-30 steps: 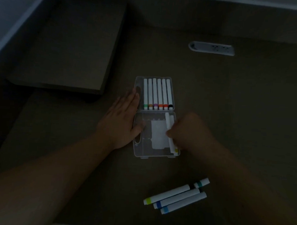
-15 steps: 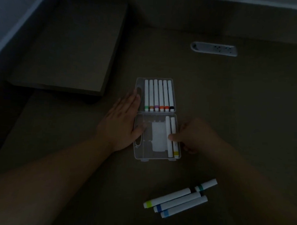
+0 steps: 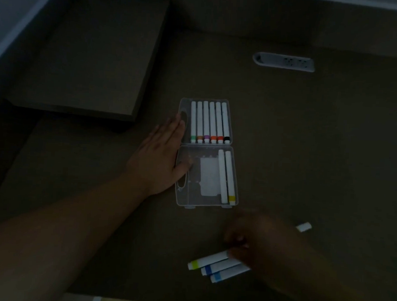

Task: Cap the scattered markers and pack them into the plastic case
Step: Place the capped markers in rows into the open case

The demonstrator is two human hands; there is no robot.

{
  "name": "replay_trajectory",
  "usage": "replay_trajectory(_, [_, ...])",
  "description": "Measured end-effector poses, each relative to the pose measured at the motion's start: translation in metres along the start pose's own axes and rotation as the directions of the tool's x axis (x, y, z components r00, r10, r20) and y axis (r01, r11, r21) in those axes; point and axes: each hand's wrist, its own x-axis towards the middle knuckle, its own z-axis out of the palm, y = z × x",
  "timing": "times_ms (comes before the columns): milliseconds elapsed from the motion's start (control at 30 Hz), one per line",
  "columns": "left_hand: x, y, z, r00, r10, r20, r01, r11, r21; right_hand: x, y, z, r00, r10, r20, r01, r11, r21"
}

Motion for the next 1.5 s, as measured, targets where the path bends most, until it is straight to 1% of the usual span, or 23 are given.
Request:
replay_trajectory(33, [0.000, 0.000, 0.000, 1.000, 0.000, 0.000, 0.000, 1.000, 0.004, 0.001, -0.002, 0.005, 1.000, -0.020, 0.002, 0.020, 0.999, -0.047])
replay_trajectory(167, [0.001, -0.001, 0.002, 1.000, -0.011, 0.015, 0.011, 1.000, 0.009, 0.010, -0.002, 0.017, 0.990, -0.104, -0.093, 0.084, 0.977, -0.197])
replay_trajectory(267, [0.000, -0.001, 0.002, 1.000, 0.008, 0.005, -0.008, 1.000, 0.022, 0.012, 0.002, 0.023, 0.972, -0.148, -0.182, 0.106, 0.969, -0.225])
replay_trajectory(400, [0.000, -0.001, 0.002, 1.000, 0.001, -0.003, -0.001, 1.000, 0.023, 0.013, 0.005, 0.026, 0.954, -0.171, -0.246, 0.110, 0.963, -0.245])
replay_trajectory(467, [0.000, -0.001, 0.001, 1.000, -0.006, 0.001, 0.006, 1.000, 0.021, 0.012, 0.003, 0.025, 0.945, -0.175, -0.276, 0.115, 0.968, -0.222])
replay_trajectory(600, [-0.001, -0.002, 0.002, 1.000, 0.002, -0.013, -0.001, 1.000, 0.025, -0.001, 0.002, 0.013, 0.924, -0.135, -0.357, 0.124, 0.991, -0.054])
replay_trajectory(633, [0.000, -0.002, 0.003, 1.000, 0.002, -0.014, -0.002, 1.000, 0.026, -0.004, 0.003, 0.009, 0.918, -0.110, -0.380, 0.121, 0.993, 0.005])
replay_trajectory(667, [0.000, -0.002, 0.003, 1.000, 0.001, -0.015, -0.001, 1.000, 0.024, -0.007, 0.003, 0.004, 0.913, -0.060, -0.405, 0.113, 0.988, 0.108])
replay_trajectory(700, [0.001, -0.002, 0.004, 1.000, 0.000, -0.015, 0.000, 1.000, 0.019, -0.009, 0.004, -0.001, 0.907, 0.017, -0.420, 0.102, 0.961, 0.258])
replay_trajectory(733, [0.001, -0.002, 0.004, 1.000, 0.001, -0.016, -0.001, 1.000, 0.016, -0.009, 0.004, -0.005, 0.902, 0.104, -0.420, 0.095, 0.900, 0.425])
replay_trajectory(767, [0.000, -0.002, 0.004, 1.000, 0.003, -0.019, -0.003, 1.000, 0.017, -0.007, 0.005, -0.010, 0.897, 0.175, -0.405, 0.090, 0.827, 0.555])
replay_trajectory(833, [0.000, -0.002, 0.004, 1.000, 0.004, -0.023, -0.003, 1.000, 0.024, -0.001, 0.008, -0.019, 0.893, 0.259, -0.369, 0.071, 0.728, 0.682])
replay_trajectory(900, [0.000, -0.002, 0.004, 1.000, -0.001, -0.020, 0.001, 1.000, 0.027, 0.004, 0.011, -0.027, 0.901, 0.289, -0.324, 0.070, 0.640, 0.766])
replay_trajectory(967, [0.001, -0.002, 0.004, 1.000, -0.006, -0.019, 0.006, 1.000, 0.024, 0.009, 0.012, -0.031, 0.909, 0.282, -0.308, 0.105, 0.560, 0.822])
replay_trajectory(1033, [0.001, -0.002, 0.005, 1.000, -0.008, -0.017, 0.008, 1.000, 0.022, 0.012, 0.013, -0.034, 0.915, 0.269, -0.302, 0.131, 0.509, 0.851])
replay_trajectory(1133, [0.000, -0.003, 0.005, 1.000, -0.001, -0.028, 0.002, 0.999, 0.032, 0.018, 0.014, -0.040, 0.932, 0.257, -0.254, 0.130, 0.418, 0.899])
replay_trajectory(1200, [0.001, -0.003, 0.004, 1.000, 0.001, -0.025, 0.000, 1.000, 0.020, 0.022, 0.014, -0.042, 0.937, 0.255, -0.239, 0.130, 0.380, 0.916])
replay_trajectory(1233, [0.001, -0.003, 0.003, 1.000, 0.002, -0.019, -0.002, 1.000, 0.012, 0.024, 0.013, -0.044, 0.935, 0.260, -0.242, 0.133, 0.378, 0.916])
replay_trajectory(1333, [0.000, -0.002, 0.002, 1.000, 0.007, -0.021, -0.007, 1.000, 0.000, 0.030, 0.013, -0.046, 0.923, 0.278, -0.265, 0.124, 0.438, 0.890])
replay_trajectory(1400, [0.000, -0.002, 0.002, 1.000, 0.003, -0.018, -0.003, 1.000, 0.000, 0.033, 0.012, -0.049, 0.911, 0.306, -0.278, 0.114, 0.460, 0.881])
replay_trajectory(1433, [0.000, -0.002, 0.002, 1.000, 0.003, -0.020, -0.003, 1.000, 0.000, 0.034, 0.012, -0.050, 0.900, 0.326, -0.289, 0.116, 0.459, 0.881])
replay_trajectory(1500, [0.000, -0.002, 0.003, 1.000, 0.004, -0.022, -0.004, 1.000, -0.005, 0.034, 0.012, -0.055, 0.888, 0.345, -0.303, 0.143, 0.420, 0.896])
